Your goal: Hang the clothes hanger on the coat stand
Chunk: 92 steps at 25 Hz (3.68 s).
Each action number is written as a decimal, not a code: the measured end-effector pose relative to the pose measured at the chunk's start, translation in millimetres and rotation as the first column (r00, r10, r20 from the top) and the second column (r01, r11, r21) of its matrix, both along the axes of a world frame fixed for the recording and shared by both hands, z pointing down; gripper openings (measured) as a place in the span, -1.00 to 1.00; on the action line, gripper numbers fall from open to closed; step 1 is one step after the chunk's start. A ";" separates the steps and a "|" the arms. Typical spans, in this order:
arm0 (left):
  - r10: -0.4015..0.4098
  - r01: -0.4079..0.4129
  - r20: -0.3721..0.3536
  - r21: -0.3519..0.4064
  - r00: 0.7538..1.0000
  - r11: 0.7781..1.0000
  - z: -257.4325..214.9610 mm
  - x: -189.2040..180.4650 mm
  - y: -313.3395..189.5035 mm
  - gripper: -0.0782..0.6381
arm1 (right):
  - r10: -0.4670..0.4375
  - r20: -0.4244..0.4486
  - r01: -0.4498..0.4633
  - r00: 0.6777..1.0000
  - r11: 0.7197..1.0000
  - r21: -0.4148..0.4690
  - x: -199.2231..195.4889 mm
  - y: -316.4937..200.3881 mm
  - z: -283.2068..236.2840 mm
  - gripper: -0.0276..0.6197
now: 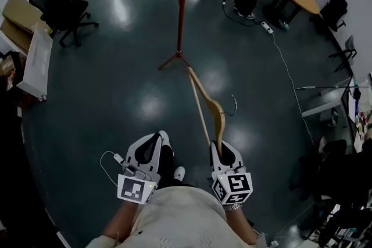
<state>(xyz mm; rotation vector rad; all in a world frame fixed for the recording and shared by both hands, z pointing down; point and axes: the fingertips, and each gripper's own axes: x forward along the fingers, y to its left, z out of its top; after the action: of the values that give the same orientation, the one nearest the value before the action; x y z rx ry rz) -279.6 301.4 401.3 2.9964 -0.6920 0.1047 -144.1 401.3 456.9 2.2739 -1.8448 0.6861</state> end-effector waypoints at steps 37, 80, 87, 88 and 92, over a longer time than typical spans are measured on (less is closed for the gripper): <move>0.062 -0.062 -0.054 -0.001 0.997 0.998 -20.7 113.1 -267.1 -0.74 | 0.113 -0.061 -0.112 0.992 0.993 0.021 131.8 -253.8 -30.8 -0.71; -0.136 0.137 0.023 -0.033 0.990 0.990 -5.0 329.5 -484.1 -0.74 | -0.033 -0.008 0.033 0.999 0.997 -0.073 380.6 -505.6 33.2 -0.71; -0.221 0.221 0.016 -0.022 0.975 0.975 -7.1 325.9 -503.7 -0.74 | -0.104 -0.064 0.101 0.993 0.994 -0.044 395.2 -555.6 23.1 -0.71; -0.222 0.222 0.016 -0.022 0.975 0.975 -6.3 324.1 -506.3 -0.74 | -0.109 -0.074 0.106 0.991 0.993 -0.041 395.4 -563.1 22.4 -0.71; -0.207 0.207 0.017 -0.021 0.978 0.978 -1.9 318.7 -519.7 -0.74 | -0.112 -0.105 0.110 0.988 0.994 -0.028 396.4 -596.6 16.8 -0.71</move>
<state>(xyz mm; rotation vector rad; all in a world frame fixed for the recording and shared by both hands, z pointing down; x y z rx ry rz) 39.1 -218.2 399.4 2.8836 -0.9916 0.1229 252.3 -195.3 473.7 2.1311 -1.8875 0.5536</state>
